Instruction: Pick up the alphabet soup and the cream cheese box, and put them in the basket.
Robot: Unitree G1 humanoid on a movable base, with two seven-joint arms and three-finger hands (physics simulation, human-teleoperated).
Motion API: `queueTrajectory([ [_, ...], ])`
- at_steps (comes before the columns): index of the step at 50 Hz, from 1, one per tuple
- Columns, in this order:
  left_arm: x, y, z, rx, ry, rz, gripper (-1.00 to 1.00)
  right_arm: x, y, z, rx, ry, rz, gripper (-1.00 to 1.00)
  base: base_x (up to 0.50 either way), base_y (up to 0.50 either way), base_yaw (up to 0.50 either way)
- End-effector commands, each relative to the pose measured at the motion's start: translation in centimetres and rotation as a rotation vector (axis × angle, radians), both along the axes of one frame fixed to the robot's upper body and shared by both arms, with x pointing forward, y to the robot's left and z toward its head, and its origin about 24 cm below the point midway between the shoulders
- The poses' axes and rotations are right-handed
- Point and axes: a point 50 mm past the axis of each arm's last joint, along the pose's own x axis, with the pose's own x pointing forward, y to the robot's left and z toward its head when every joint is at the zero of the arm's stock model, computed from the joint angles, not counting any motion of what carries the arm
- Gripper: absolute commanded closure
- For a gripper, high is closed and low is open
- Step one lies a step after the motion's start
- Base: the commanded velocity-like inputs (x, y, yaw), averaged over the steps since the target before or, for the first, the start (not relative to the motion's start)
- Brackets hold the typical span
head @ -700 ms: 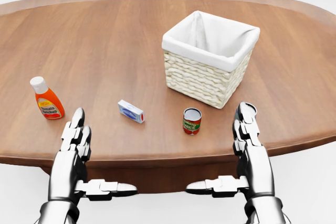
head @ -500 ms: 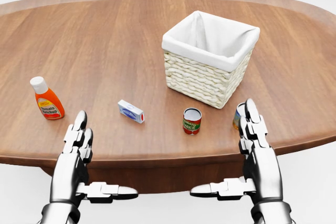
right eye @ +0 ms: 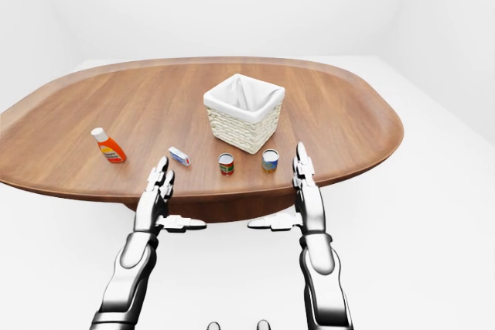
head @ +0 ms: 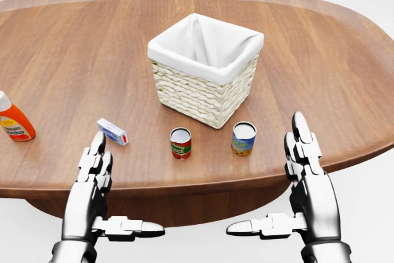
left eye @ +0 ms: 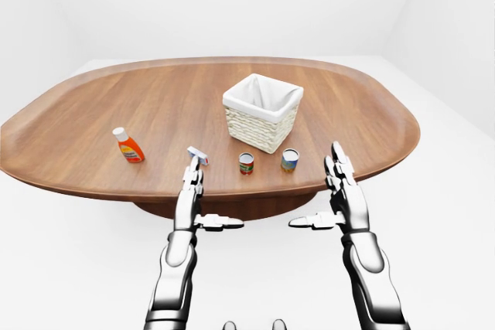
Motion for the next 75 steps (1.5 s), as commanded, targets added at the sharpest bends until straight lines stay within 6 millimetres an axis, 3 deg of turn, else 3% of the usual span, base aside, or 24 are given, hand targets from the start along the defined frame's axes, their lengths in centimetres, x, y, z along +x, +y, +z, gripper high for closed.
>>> queueTrajectory([
  [1, 0.0, 0.3, 0.1, 0.015, -0.005, 0.005, -1.0, -0.2, 0.1, 0.4, 0.012, -0.02, 0.004, -1.0, 0.0, 0.0, 0.0],
  [20, -0.2, 0.2, 0.1, 0.015, -0.002, 0.003, -1.0, -0.5, 0.2, 1.4, -0.014, -0.053, 0.006, -1.0, 0.0, 0.0, 0.0],
  [51, -0.1, 0.7, 0.2, 0.027, -0.013, 0.025, -1.0, -0.2, -0.3, 1.1, -0.02, -0.047, -0.027, -1.0, 0.5, 0.0, 0.0],
  [63, -0.3, 0.7, 0.4, 0.033, -0.019, 0.029, -1.0, -0.6, -0.5, 1.7, -0.025, -0.05, -0.039, -1.0, 0.03, 0.0, 0.0],
  [75, -0.4, 0.7, 0.1, 0.033, -0.012, 0.028, -1.0, -0.9, -0.9, 1.4, -0.051, -0.05, -0.046, -1.0, 0.49, 0.0, 0.0],
])
